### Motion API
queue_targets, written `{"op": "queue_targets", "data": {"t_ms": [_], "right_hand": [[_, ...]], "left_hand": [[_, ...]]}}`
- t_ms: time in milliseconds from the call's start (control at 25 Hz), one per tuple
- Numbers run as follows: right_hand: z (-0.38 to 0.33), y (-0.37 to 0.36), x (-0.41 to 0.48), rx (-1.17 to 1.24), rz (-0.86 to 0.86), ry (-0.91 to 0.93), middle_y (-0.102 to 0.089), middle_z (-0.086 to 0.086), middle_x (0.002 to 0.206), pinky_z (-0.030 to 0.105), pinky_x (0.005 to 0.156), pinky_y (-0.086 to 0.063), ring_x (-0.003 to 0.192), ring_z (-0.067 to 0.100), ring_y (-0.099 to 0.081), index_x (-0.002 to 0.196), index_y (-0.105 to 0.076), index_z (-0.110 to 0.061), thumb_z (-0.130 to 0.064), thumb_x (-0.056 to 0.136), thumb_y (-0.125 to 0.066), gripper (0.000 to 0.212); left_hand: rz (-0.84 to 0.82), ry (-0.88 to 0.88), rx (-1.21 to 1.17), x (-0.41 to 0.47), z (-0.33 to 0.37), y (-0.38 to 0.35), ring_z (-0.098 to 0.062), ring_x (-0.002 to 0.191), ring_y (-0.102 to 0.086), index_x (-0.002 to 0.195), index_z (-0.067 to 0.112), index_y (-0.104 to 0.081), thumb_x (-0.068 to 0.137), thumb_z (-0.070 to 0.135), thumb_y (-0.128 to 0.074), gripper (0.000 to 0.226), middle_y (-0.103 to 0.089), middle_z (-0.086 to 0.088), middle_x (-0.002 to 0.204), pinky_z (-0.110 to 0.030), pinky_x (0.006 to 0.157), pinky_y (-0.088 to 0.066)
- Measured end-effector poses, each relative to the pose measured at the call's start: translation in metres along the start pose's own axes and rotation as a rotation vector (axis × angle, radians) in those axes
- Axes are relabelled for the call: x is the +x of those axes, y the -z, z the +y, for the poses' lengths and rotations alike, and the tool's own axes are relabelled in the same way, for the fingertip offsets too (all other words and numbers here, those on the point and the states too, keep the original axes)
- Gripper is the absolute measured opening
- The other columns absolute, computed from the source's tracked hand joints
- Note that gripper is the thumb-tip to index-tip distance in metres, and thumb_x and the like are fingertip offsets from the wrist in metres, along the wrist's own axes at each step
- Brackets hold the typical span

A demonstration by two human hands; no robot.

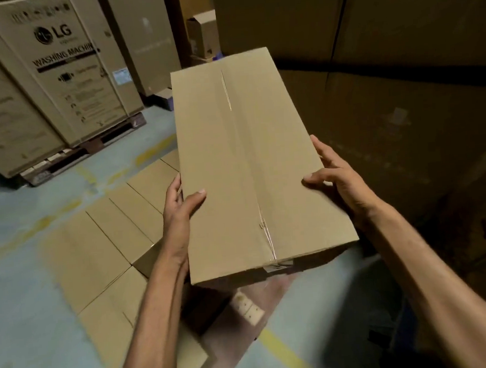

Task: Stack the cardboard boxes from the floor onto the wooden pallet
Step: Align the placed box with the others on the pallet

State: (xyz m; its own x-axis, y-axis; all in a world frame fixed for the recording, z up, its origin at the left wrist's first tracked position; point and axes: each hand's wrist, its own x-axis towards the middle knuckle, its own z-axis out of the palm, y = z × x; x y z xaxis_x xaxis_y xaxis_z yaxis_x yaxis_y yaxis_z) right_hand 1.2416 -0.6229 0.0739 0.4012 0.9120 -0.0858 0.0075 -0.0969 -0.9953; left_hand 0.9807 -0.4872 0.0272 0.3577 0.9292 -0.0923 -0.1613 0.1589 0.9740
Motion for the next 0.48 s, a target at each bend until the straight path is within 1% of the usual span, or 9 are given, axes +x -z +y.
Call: {"op": "queue_targets", "data": {"t_ms": [80,160,200,280,320,360,400,440,480], "right_hand": [[-0.009,0.001,0.024,-0.012,-0.034,0.038,-0.051,-0.020,0.141,0.032,0.101,-0.050,0.129,0.012,-0.054,0.154,-0.040,-0.035,-0.023,0.070,-0.063,0.088],[-0.021,0.006,0.040,0.020,-0.096,0.055,-0.055,-0.016,0.140,0.032,0.097,-0.054,0.126,0.012,-0.058,0.149,-0.046,-0.034,-0.029,0.075,-0.059,0.076],[-0.026,0.010,0.048,0.048,-0.136,0.050,-0.059,-0.014,0.137,0.033,0.096,-0.054,0.119,0.013,-0.063,0.147,-0.049,-0.034,-0.033,0.079,-0.056,0.068],[-0.027,0.022,0.061,0.070,-0.235,0.038,-0.063,-0.016,0.131,0.035,0.098,-0.053,0.111,0.011,-0.067,0.144,-0.052,-0.031,-0.046,0.084,-0.054,0.062],[-0.025,0.030,0.069,0.044,-0.294,0.033,-0.062,-0.018,0.133,0.038,0.103,-0.049,0.115,0.010,-0.065,0.144,-0.053,-0.033,-0.056,0.083,-0.057,0.065],[-0.021,0.039,0.078,0.029,-0.362,0.021,-0.059,-0.019,0.138,0.041,0.109,-0.047,0.122,0.012,-0.062,0.145,-0.052,-0.035,-0.068,0.079,-0.062,0.075],[-0.016,0.048,0.088,0.025,-0.428,-0.010,-0.055,-0.018,0.145,0.044,0.111,-0.044,0.130,0.015,-0.058,0.148,-0.050,-0.037,-0.078,0.073,-0.066,0.086],[-0.011,0.057,0.096,0.073,-0.478,-0.055,-0.050,-0.015,0.152,0.045,0.112,-0.043,0.135,0.019,-0.056,0.150,-0.048,-0.040,-0.083,0.068,-0.068,0.094],[-0.005,0.065,0.105,0.103,-0.495,-0.107,-0.048,-0.015,0.154,0.046,0.113,-0.042,0.137,0.018,-0.054,0.150,-0.047,-0.042,-0.085,0.067,-0.067,0.096]], "left_hand": [[-0.026,0.064,0.022,0.024,0.012,-0.004,-0.016,0.124,-0.064,0.153,0.027,-0.043,0.068,0.036,-0.077,0.092,-0.069,0.002,0.132,-0.038,0.097,-0.052],[-0.007,0.118,-0.023,0.042,0.022,-0.007,-0.012,0.118,-0.065,0.152,0.023,-0.044,0.060,0.041,-0.076,0.100,-0.068,0.001,0.133,-0.029,0.085,-0.053],[0.010,0.125,-0.062,0.051,0.026,-0.007,-0.010,0.112,-0.067,0.150,0.020,-0.047,0.065,0.038,-0.075,0.092,-0.068,0.003,0.131,-0.025,0.080,-0.054],[0.050,0.097,-0.148,0.058,0.030,-0.013,-0.006,0.100,-0.070,0.139,0.016,-0.058,0.089,0.025,-0.061,0.050,-0.073,0.007,0.120,-0.021,0.075,-0.055],[0.053,0.061,-0.167,0.058,0.030,-0.015,-0.005,0.099,-0.071,0.128,0.018,-0.065,0.097,0.020,-0.053,0.033,-0.074,0.008,0.117,-0.021,0.079,-0.053],[0.060,0.040,-0.163,0.058,0.029,-0.019,-0.006,0.099,-0.070,0.115,0.021,-0.072,0.101,0.023,-0.049,0.027,-0.073,0.006,0.119,-0.024,0.083,-0.051],[0.080,0.038,-0.148,0.059,0.026,-0.025,-0.007,0.100,-0.070,0.106,0.021,-0.074,0.103,0.033,-0.047,0.030,-0.072,0.004,0.122,-0.027,0.086,-0.050],[0.076,0.040,-0.141,0.053,0.024,-0.031,-0.010,0.102,-0.070,0.110,0.018,-0.073,0.102,0.048,-0.047,0.041,-0.071,0.001,0.124,-0.029,0.088,-0.051],[0.045,0.035,-0.121,0.047,0.021,-0.035,-0.013,0.108,-0.070,0.124,0.016,-0.069,0.094,0.066,-0.051,0.061,-0.070,-0.001,0.128,-0.032,0.090,-0.054]]}}
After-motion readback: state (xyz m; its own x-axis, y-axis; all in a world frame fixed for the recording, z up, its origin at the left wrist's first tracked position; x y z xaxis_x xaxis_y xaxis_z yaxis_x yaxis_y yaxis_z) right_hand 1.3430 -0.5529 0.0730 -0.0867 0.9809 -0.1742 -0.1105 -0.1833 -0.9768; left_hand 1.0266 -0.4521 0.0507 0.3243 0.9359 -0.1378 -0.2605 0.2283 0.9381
